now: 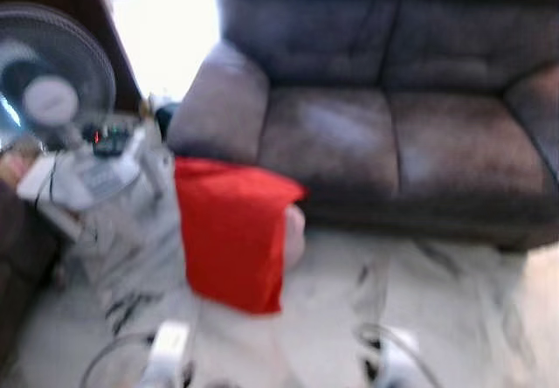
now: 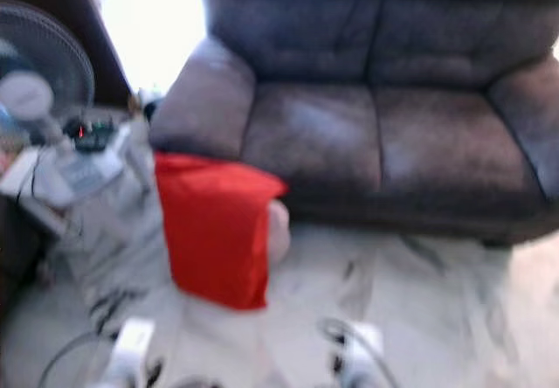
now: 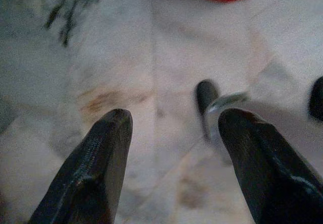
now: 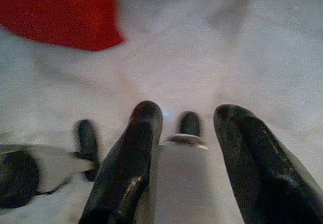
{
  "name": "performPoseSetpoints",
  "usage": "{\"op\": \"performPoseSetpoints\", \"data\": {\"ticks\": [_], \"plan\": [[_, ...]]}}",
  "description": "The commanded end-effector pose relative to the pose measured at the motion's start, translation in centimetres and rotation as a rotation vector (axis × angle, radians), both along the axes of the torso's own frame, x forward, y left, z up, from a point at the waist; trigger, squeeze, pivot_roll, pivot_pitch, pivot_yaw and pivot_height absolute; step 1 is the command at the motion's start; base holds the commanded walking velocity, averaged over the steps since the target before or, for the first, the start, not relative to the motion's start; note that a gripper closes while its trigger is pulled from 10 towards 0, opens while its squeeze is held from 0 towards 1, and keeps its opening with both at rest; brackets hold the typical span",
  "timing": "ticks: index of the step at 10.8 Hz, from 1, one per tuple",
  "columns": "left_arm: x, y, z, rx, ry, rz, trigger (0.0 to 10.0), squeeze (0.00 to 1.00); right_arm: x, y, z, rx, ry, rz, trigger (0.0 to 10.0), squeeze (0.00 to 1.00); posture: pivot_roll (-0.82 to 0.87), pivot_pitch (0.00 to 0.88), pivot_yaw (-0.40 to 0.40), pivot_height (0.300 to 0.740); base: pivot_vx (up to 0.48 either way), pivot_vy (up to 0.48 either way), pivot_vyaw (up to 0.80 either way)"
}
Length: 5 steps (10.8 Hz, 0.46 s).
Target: Move the pillow to the sofa from floor
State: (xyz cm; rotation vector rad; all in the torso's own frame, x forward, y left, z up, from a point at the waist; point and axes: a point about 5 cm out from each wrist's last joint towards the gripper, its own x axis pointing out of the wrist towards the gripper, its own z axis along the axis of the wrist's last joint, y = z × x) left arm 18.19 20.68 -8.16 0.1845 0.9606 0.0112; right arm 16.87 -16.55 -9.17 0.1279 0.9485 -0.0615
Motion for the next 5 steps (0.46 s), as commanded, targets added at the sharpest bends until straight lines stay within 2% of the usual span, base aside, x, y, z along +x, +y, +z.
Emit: {"op": "performPoseSetpoints", "data": {"ticks": [1,5], "plan": [[-0.33,-0.34,-0.23,-0.008,0.016,-0.005,10.0,0.0,-0.64,-0.78,-0.22,-0.018,0.018,-0.013,10.0,0.0,0.03,0.097,0.017,0.74,0.0,0.352,0.0],[-0.35,-0.34,-0.24,-0.007,0.017,-0.006,10.0,0.0,-0.68,-0.62,-0.25,-0.016,0.021,-0.014,10.0,0.0,0.03,0.099,0.018,0.74,0.0,0.349,0.0]]}}
